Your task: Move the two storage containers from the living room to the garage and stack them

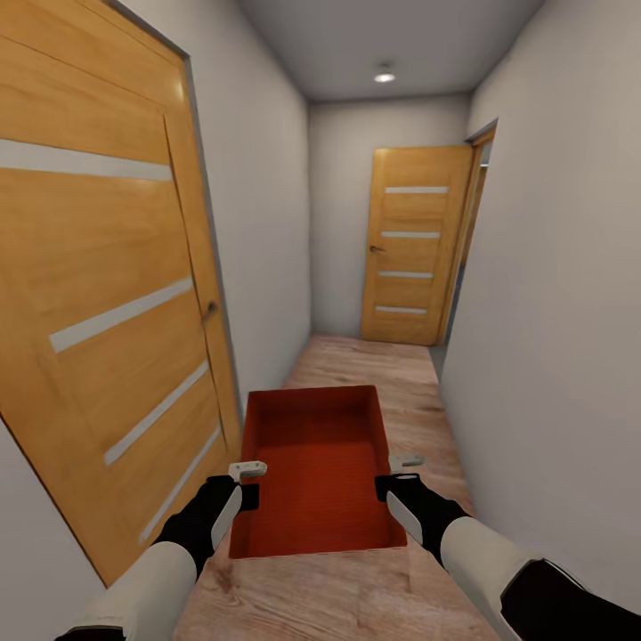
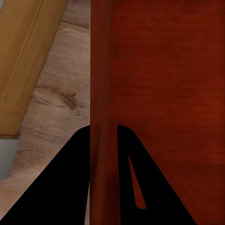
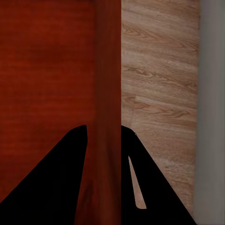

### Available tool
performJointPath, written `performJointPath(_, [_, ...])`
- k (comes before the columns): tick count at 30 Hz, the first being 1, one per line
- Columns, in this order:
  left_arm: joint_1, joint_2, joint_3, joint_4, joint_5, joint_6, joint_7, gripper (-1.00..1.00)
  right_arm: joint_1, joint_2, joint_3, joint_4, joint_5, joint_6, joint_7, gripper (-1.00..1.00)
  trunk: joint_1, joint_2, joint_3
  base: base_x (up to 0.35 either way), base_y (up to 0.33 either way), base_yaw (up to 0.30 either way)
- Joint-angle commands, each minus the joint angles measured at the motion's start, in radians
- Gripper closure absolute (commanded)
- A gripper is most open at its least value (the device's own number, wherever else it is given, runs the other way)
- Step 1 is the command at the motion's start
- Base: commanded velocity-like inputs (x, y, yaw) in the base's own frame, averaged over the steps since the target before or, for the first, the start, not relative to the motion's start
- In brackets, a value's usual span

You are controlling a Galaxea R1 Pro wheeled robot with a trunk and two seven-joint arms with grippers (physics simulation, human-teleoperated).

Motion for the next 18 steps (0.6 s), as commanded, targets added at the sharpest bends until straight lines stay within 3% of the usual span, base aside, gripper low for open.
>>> performJointPath(1, [0.0, 0.005, 0.004, 0.005, -0.028, 0.01, 0.01, 1.0, -0.002, -0.001, 0.002, -0.018, 0.0, -0.007, -0.004, 1.0, 0.001, -0.002, -0.002, 0.323, 0.0, 0.0])
performJointPath(18, [0.0, 0.005, 0.004, 0.004, -0.028, 0.01, 0.01, 1.0, -0.001, -0.002, 0.003, -0.018, 0.0, -0.008, -0.004, 1.0, 0.001, -0.002, -0.002, 0.323, 0.0, 0.0])
